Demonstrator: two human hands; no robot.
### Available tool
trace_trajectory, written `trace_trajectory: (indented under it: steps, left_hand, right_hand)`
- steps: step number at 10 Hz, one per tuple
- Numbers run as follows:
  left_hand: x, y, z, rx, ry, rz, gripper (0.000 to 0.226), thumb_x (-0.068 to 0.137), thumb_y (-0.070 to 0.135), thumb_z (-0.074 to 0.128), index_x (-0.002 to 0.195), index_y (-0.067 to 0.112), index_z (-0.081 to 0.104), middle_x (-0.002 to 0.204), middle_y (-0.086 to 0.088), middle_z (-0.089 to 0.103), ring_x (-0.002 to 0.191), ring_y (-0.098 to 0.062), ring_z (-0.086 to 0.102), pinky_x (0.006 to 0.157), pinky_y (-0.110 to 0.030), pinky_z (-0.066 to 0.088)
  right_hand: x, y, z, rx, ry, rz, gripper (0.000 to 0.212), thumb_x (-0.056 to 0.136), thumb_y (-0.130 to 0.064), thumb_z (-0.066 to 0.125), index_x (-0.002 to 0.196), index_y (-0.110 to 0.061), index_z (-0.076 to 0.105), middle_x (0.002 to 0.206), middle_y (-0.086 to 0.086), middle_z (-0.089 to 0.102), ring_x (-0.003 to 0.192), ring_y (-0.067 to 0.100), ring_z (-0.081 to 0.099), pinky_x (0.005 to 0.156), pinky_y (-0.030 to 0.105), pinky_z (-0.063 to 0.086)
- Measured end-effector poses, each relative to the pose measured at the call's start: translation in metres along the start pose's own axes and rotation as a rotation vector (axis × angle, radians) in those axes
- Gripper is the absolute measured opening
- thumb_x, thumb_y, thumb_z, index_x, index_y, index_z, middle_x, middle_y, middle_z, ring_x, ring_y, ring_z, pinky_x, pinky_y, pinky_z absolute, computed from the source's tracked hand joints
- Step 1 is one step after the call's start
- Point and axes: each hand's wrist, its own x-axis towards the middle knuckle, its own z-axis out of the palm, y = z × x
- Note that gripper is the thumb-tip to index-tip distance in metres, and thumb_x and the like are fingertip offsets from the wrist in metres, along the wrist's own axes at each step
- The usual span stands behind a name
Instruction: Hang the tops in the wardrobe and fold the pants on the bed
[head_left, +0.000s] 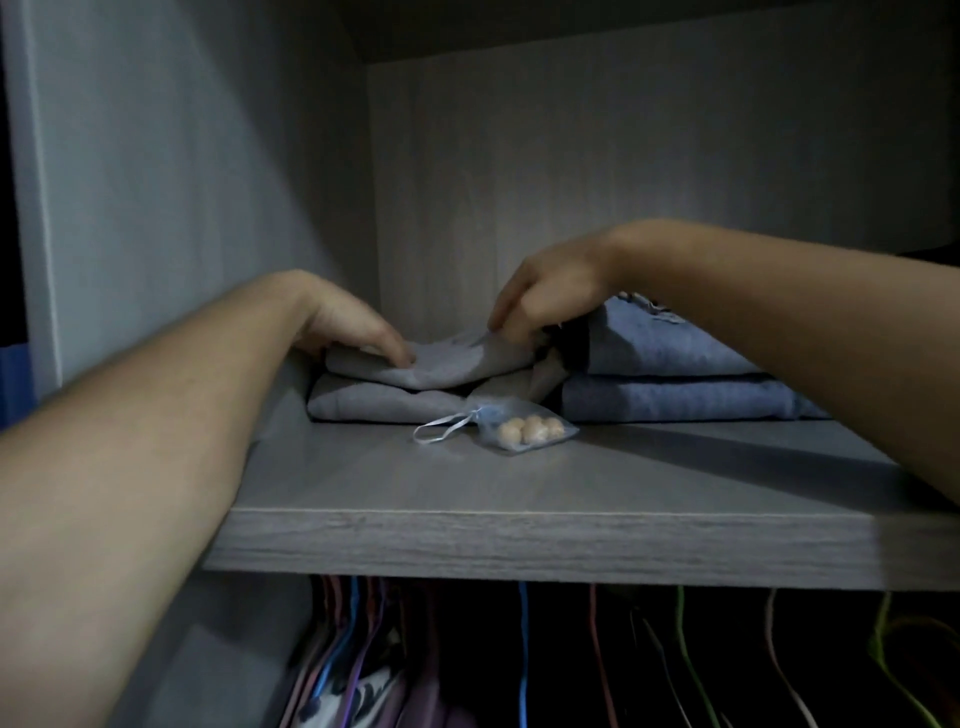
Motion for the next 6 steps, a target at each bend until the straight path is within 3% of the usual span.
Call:
trace_trajectory:
  steps: [1, 2, 3, 4, 5, 6]
  left_hand:
    - [-0.003, -0.001, -0.005, 0.176, -0.083, -0.044, 0.089, 0.062, 0.023, 0.088, 0.141, 0.034, 0.046, 0.156, 0.006, 0.033, 0.141, -0.018, 0.036, 0.118, -0.036, 0.030]
    - [0.002, 0.007, 0.002, 0.465, -0.050, -0.060, 0.092, 0.080, 0.021, 0.079, 0.155, 0.030, 0.025, 0.163, 0.002, 0.015, 0.149, -0.023, 0.019, 0.120, -0.039, 0.025]
    - [0.006, 0.009, 0.009, 0.603, 0.043, -0.012, 0.082, 0.090, 0.027, 0.071, 0.156, 0.026, 0.022, 0.163, -0.001, 0.017, 0.149, -0.022, 0.019, 0.119, -0.033, 0.023]
    - [0.005, 0.006, 0.009, 0.605, 0.081, 0.019, 0.081, 0.090, 0.027, 0.070, 0.156, 0.025, 0.023, 0.164, -0.003, 0.017, 0.150, -0.023, 0.018, 0.116, -0.032, 0.023]
    - [0.002, 0.006, 0.015, 0.551, 0.088, 0.033, 0.079, 0.089, 0.022, 0.071, 0.155, 0.024, 0.028, 0.162, -0.003, 0.021, 0.148, -0.023, 0.021, 0.114, -0.029, 0.027]
    - [-0.006, 0.015, 0.008, 0.446, 0.175, 0.083, 0.069, 0.087, 0.009, 0.068, 0.149, 0.020, 0.042, 0.152, -0.005, 0.039, 0.137, -0.024, 0.039, 0.100, -0.026, 0.041]
  right_hand:
    - [-0.003, 0.004, 0.007, -0.161, -0.175, -0.021, 0.042, 0.075, -0.041, 0.079, 0.112, -0.024, 0.072, 0.103, -0.002, 0.072, 0.102, 0.019, 0.065, 0.097, 0.043, 0.053]
    - [0.005, 0.009, 0.026, -0.314, -0.121, -0.060, 0.037, 0.084, -0.047, 0.074, 0.110, -0.021, 0.068, 0.101, -0.002, 0.068, 0.097, 0.020, 0.063, 0.092, 0.042, 0.053]
    - [0.013, 0.012, 0.042, -0.372, -0.032, -0.082, 0.028, 0.092, -0.047, 0.066, 0.099, -0.021, 0.057, 0.101, -0.002, 0.059, 0.093, 0.021, 0.057, 0.086, 0.035, 0.048]
    - [0.008, 0.013, 0.047, -0.324, -0.006, -0.086, 0.021, 0.095, -0.040, 0.063, 0.104, -0.023, 0.056, 0.097, -0.004, 0.053, 0.092, 0.020, 0.052, 0.082, 0.030, 0.040]
    - [-0.001, 0.012, 0.047, -0.300, 0.050, -0.082, 0.023, 0.090, -0.040, 0.067, 0.099, -0.027, 0.051, 0.096, -0.005, 0.054, 0.097, 0.023, 0.058, 0.082, 0.031, 0.043]
    - [-0.015, 0.011, 0.030, -0.150, 0.141, -0.019, 0.063, 0.085, -0.048, 0.072, 0.138, -0.023, 0.051, 0.127, 0.000, 0.060, 0.119, 0.024, 0.057, 0.093, 0.029, 0.045]
